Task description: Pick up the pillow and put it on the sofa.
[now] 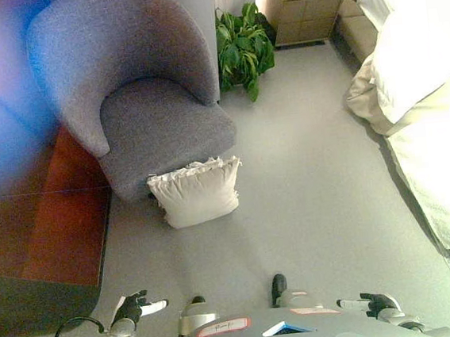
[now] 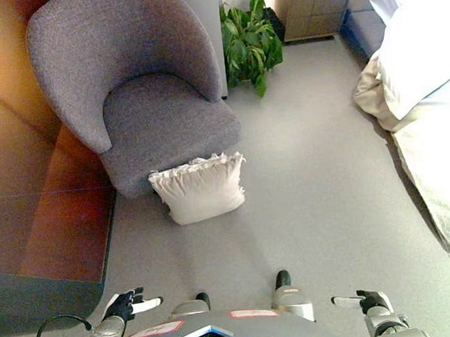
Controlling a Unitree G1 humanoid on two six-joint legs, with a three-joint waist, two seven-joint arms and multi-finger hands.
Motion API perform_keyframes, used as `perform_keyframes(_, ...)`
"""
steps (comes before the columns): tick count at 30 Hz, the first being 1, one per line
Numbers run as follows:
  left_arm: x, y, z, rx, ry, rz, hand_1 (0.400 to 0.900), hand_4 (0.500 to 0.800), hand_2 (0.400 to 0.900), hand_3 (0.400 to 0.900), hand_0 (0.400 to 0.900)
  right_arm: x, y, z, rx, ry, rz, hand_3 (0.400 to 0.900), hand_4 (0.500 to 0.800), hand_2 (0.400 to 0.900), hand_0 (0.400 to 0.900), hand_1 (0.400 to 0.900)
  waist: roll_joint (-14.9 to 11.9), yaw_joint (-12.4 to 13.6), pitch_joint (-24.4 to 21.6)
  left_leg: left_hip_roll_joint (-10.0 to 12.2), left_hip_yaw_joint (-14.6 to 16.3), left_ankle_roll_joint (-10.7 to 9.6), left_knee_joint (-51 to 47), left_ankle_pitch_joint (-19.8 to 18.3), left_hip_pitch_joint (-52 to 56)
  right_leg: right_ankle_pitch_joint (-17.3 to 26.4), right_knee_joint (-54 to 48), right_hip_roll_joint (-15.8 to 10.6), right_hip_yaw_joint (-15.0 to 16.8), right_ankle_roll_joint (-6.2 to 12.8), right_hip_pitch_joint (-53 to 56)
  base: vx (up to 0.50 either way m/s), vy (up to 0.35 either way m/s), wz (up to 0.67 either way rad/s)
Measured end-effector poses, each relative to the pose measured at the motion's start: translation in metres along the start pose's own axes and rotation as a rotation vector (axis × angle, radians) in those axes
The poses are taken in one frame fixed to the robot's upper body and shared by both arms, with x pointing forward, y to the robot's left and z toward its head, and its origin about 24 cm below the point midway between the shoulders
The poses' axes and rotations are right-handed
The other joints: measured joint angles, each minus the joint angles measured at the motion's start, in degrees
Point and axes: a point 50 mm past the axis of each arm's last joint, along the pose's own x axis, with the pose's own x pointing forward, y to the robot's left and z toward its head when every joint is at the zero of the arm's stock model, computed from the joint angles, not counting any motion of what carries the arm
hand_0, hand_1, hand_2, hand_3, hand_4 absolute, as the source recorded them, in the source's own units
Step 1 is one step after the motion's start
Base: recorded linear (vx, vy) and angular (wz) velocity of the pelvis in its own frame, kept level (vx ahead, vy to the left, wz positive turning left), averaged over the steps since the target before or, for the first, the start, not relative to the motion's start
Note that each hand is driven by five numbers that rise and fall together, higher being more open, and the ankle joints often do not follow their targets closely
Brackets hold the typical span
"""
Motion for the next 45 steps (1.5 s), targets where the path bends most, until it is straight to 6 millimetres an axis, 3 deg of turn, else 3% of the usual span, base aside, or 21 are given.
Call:
perform_keyframes(22, 0.000, -0.003, 0.001, -0.003, -0.002, -0.026, 0.900, 0.800, 0.900, 0.900, 0.900, 0.000, 0.001, 0.003, 0.000, -0.011, 0.003, 0.900, 0.800, 0.900, 0.900, 0.900, 0.29, 0.01, 0.26, 0.01, -0.12, 0.01, 0.00, 0.00, -0.12, -0.01, 0.00, 0.01, -0.08, -0.01, -0.05, 0.00, -0.008, 0.01)
perform_keyframes(32, 0.003, -0.003, 0.016, -0.009, -0.035, -0.024, 0.900, 0.800, 0.900, 0.900, 0.900, 0.001, 0.002, 0.014, -0.007, -0.036, 0.004, 0.900, 0.800, 0.900, 0.900, 0.900, 1.06, -0.05, 1.36, 0.78, -1.00, -0.02, 0.81, 0.06, -0.84, -0.13, 0.22, 0.91, 0.29, -0.15, -0.29, 0.01, -0.100, 0.09)
perform_keyframes(35, 0.005, -0.003, 0.026, -0.002, -0.040, -0.022, 0.900, 0.800, 0.900, 0.900, 0.900, 0.001, 0.002, 0.027, -0.010, -0.063, 0.005, 0.900, 0.800, 0.900, 0.900, 0.900, 1.03, -1.31, 3.01, 1.35, -2.09, 0.37, 6.58, -0.40, -4.73, -1.03, 0.88, 1.80, 2.48, -1.03, -1.23, 0.03, -0.149, -0.04)
perform_keyframes(38, 0.008, 0.002, 0.044, -0.008, -0.088, -0.004, 0.900, 0.800, 0.900, 0.900, 0.900, 0.000, 0.005, 0.059, -0.013, -0.123, 0.012, 0.900, 0.800, 0.900, 0.900, 0.900, -1.38, -0.51, 8.30, 1.27, -2.33, -0.27, 26.89, 0.01, -14.19, -2.39, 3.96, 1.55, 5.42, -2.99, -2.45, 0.22, 0.006, -0.26)
perform_keyframes(40, 0.007, -0.004, 0.042, -0.013, -0.086, -0.023, 0.900, 0.800, 0.900, 0.900, 0.900, -0.001, 0.003, 0.062, -0.018, -0.133, 0.002, 0.900, 0.800, 0.900, 0.900, 0.900, -1.85, -0.37, 8.87, 2.06, -0.74, -1.65, 29.21, -0.66, -17.46, -2.40, 2.37, 1.44, 5.57, -3.53, -1.41, 0.42, 0.144, -0.23)
perform_keyframes(41, 0.007, -0.010, 0.039, -0.018, -0.075, -0.040, 0.900, 0.800, 0.900, 0.900, 0.900, 0.000, 0.000, 0.063, -0.022, -0.136, -0.006, 0.900, 0.800, 0.900, 0.900, 0.900, -1.86, -0.02, 8.98, 1.51, 1.73, -1.54, 25.34, -0.46, -16.77, -2.69, 0.43, 1.32, 5.68, -3.30, -1.41, 0.43, 0.159, -0.29)
perform_keyframes(42, 0.004, -0.035, 0.028, -0.035, -0.033, -0.096, 0.900, 0.800, 0.900, 0.900, 0.900, 0.000, -0.019, 0.070, -0.032, -0.155, -0.049, 0.900, 0.800, 0.900, 0.900, 0.900, 3.86, 1.45, 8.81, 4.61, 2.79, -1.44, 15.00, -1.41, -16.76, -6.30, 6.44, 5.97, 5.11, -3.48, -2.98, 0.47, 0.184, -0.40)
perform_keyframes(43, 0.003, -0.038, 0.028, -0.040, -0.033, -0.105, 0.900, 0.800, 0.900, 0.900, 0.900, 0.000, -0.024, 0.069, -0.032, -0.154, -0.061, 0.900, 0.800, 0.900, 0.900, 0.900, 6.62, 1.64, 8.62, 6.72, 1.54, -2.30, 11.79, -1.27, -16.85, -9.20, 15.62, 7.83, 2.81, -4.62, -5.07, 0.42, 0.167, -0.37)
perform_keyframes(44, 0.004, -0.027, 0.028, -0.031, -0.047, -0.080, 0.900, 0.800, 0.900, 0.900, 0.900, 0.000, -0.012, 0.064, -0.028, -0.137, -0.032, 0.900, 0.800, 0.900, 0.900, 0.900, 3.90, 2.73, 9.83, 5.30, 1.24, -2.06, 12.11, 3.50, -15.20, -16.77, 24.38, 6.39, 3.29, -4.29, -5.12, 0.54, 0.236, -0.46)
perform_keyframes(45, 0.005, -0.016, 0.028, -0.032, -0.050, -0.047, 0.900, 0.800, 0.900, 0.900, 0.900, 0.000, 0.003, 0.061, -0.027, -0.137, 0.015, 0.900, 0.800, 0.900, 0.900, 0.900, 1.71, 3.20, 11.97, 5.60, 1.45, -2.27, 14.26, 3.17, -15.77, -19.53, 25.02, 5.99, 3.31, -5.77, -4.65, 0.62, 0.299, -0.44)
